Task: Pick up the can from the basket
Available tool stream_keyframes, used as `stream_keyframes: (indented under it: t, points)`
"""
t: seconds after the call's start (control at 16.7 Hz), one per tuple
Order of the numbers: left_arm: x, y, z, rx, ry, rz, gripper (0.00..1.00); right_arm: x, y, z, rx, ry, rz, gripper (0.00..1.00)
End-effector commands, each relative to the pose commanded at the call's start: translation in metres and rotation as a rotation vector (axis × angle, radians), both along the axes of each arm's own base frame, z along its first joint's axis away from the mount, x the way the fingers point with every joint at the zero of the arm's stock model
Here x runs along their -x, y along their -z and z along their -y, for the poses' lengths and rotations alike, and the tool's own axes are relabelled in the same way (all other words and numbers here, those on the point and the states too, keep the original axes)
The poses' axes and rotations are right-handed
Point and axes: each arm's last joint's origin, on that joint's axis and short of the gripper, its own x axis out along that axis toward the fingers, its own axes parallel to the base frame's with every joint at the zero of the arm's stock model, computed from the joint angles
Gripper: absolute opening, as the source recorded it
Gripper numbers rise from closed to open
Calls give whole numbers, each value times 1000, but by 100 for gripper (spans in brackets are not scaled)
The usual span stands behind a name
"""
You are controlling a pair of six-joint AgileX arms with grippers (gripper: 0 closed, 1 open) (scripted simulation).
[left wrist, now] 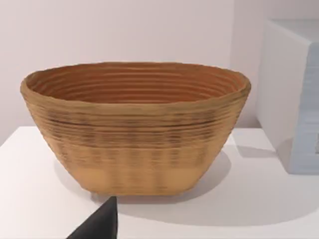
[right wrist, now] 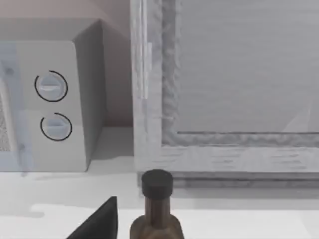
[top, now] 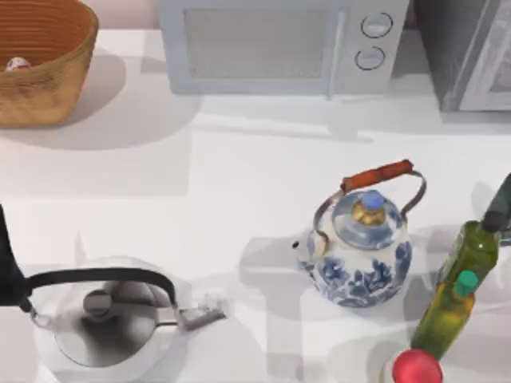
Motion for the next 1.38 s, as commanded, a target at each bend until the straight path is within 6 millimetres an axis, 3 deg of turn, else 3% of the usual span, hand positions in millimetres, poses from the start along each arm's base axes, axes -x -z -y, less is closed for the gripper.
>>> stream_keyframes:
  t: [0.18,0.36,0.6,0.78,0.96,1.14,1.38]
  points:
    - [0,-2,0,0,0,-4,100,0,0,0,0,0,0,100]
    - [-1,-16,-1,-3,1,-44,100,0,0,0,0,0,0,100]
    - [-13,-58,-3,-8,7,-156,100,0,0,0,0,0,0,100]
    - [-36,-98,-6,-7,18,-271,100,0,0,0,0,0,0,100]
    - [-78,-136,-12,1,34,-405,100,0,0,0,0,0,0,100]
    - [-137,-162,-22,19,55,-551,100,0,0,0,0,0,0,100]
    - [-229,-165,-41,59,86,-746,100,0,0,0,0,0,0,100]
